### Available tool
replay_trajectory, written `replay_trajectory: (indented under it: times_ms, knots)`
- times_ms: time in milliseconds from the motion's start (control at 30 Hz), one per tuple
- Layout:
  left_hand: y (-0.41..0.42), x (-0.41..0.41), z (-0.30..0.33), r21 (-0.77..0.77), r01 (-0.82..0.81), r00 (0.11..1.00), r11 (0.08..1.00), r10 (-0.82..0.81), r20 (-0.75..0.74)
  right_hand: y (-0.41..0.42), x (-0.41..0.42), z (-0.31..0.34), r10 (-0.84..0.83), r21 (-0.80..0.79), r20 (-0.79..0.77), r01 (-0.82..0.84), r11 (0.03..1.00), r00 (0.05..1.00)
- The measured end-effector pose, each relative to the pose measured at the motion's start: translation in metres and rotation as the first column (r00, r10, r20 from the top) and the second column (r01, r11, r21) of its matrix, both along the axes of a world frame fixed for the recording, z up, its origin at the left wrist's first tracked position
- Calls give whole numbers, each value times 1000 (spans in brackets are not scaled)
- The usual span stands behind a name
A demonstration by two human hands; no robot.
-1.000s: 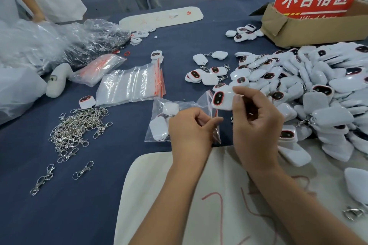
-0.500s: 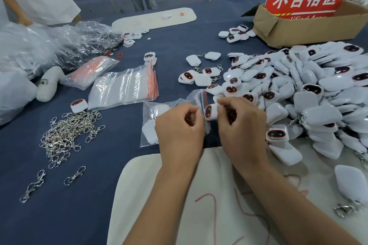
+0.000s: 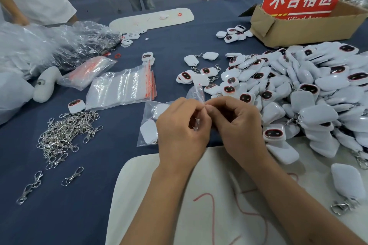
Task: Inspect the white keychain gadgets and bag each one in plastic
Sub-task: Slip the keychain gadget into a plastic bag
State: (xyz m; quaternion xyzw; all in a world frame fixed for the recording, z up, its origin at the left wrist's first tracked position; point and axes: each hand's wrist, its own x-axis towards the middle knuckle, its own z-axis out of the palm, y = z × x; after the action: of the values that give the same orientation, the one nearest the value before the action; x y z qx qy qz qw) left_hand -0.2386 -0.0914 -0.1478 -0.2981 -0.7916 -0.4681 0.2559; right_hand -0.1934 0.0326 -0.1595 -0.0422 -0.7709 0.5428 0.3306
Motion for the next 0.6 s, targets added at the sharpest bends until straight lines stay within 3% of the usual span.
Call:
replay_trajectory:
  times_ms: [100, 167, 333, 433, 500, 600]
  knots:
    - [-3, -2, 0, 33, -18, 1000, 999, 19, -17, -1, -1, 2, 256, -46, 88, -253, 966, 963]
    - [-4, -1, 1, 67, -6, 999, 998, 9, -39, -3, 0, 3, 334, -29, 148, -333, 942, 931]
    - [-2, 3, 1, 106, 46, 993, 993, -34, -113, -8, 2, 5, 255, 206, 368, -346, 915, 894]
    - [-1, 2, 0, 143, 22, 997, 989, -11, -80, -11, 3, 6, 262, 261, 266, -331, 907, 928]
    - [-1, 2, -1, 180, -12, 1000, 984, 16, -22, -11, 3, 4, 152, 332, 140, -191, 924, 978]
    - [0, 3, -1, 183, -28, 999, 983, 25, 21, -10, 2, 1, 94, 403, 181, -161, 901, 979]
